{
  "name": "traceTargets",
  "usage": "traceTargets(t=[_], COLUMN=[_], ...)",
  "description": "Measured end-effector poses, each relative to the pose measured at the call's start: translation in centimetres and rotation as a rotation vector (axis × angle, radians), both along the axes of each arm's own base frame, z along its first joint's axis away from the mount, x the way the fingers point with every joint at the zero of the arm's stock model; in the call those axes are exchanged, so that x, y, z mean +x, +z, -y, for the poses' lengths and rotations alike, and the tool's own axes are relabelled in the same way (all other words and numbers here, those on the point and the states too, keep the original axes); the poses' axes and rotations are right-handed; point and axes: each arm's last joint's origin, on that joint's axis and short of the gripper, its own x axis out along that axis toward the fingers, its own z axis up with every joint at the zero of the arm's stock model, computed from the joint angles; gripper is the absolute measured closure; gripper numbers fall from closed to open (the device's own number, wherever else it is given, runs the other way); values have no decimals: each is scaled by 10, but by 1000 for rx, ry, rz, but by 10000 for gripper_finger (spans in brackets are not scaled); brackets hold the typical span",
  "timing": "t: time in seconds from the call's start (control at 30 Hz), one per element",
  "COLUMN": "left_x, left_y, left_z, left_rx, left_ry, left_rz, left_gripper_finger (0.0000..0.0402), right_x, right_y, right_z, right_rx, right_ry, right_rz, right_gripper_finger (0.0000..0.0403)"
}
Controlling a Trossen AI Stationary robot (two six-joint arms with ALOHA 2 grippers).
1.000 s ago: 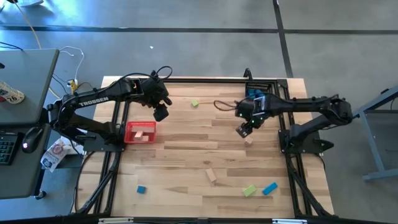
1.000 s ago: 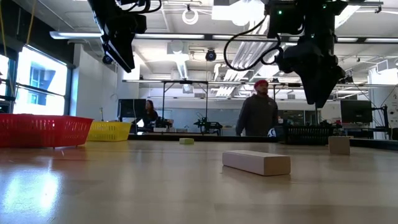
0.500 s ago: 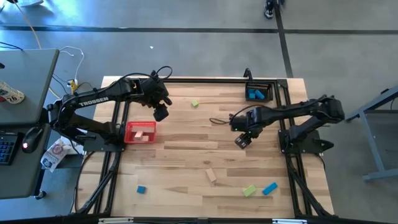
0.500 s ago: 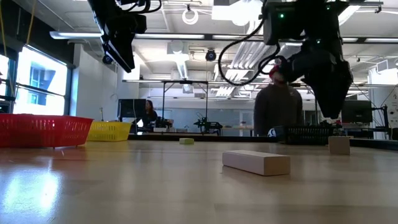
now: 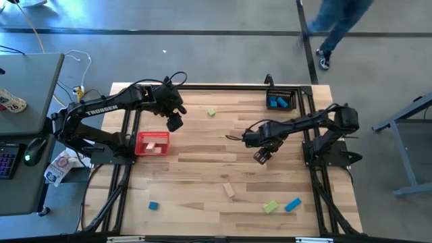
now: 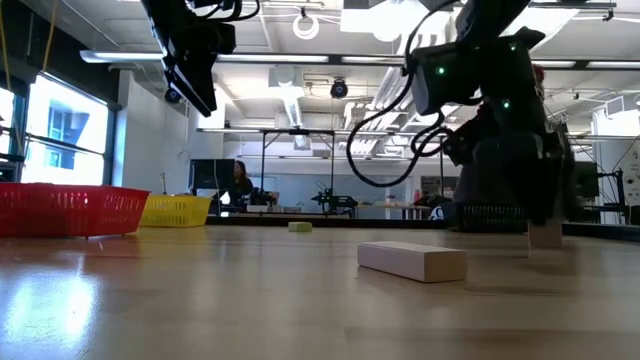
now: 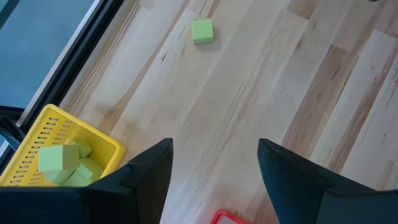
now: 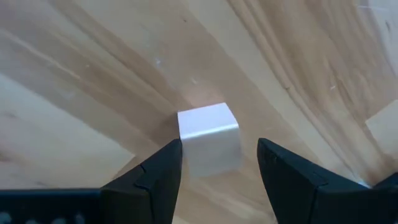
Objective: Sort & place blocks by color
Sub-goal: Put the brown block into the red bin
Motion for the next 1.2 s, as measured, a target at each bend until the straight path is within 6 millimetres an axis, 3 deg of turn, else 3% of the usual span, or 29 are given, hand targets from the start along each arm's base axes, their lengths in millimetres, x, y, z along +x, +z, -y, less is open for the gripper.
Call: traceTargets(t=[0.27, 0.53, 0.7, 0.9, 1.2], left_x=[0, 0, 1, 3, 10], left_y=[0, 0, 0, 2, 6], left_z=[0, 0, 0, -2, -3], left_rx=[0, 0, 4, 21, -4], left_ry=[0, 0, 0, 0, -34], left_rz=[0, 0, 7, 39, 147], left_gripper_finger=[181, 181, 181, 181, 181], right_x=[4, 5, 6, 21, 41], right_y=[-13, -14, -13, 9, 62], right_z=[1, 0, -1, -10, -32], right_rx=[-16, 8, 8, -2, -133], right_ry=[4, -1, 2, 47, 170], right_rz=[-43, -41, -28, 118, 465], right_gripper_finger=[212, 297, 298, 298, 298])
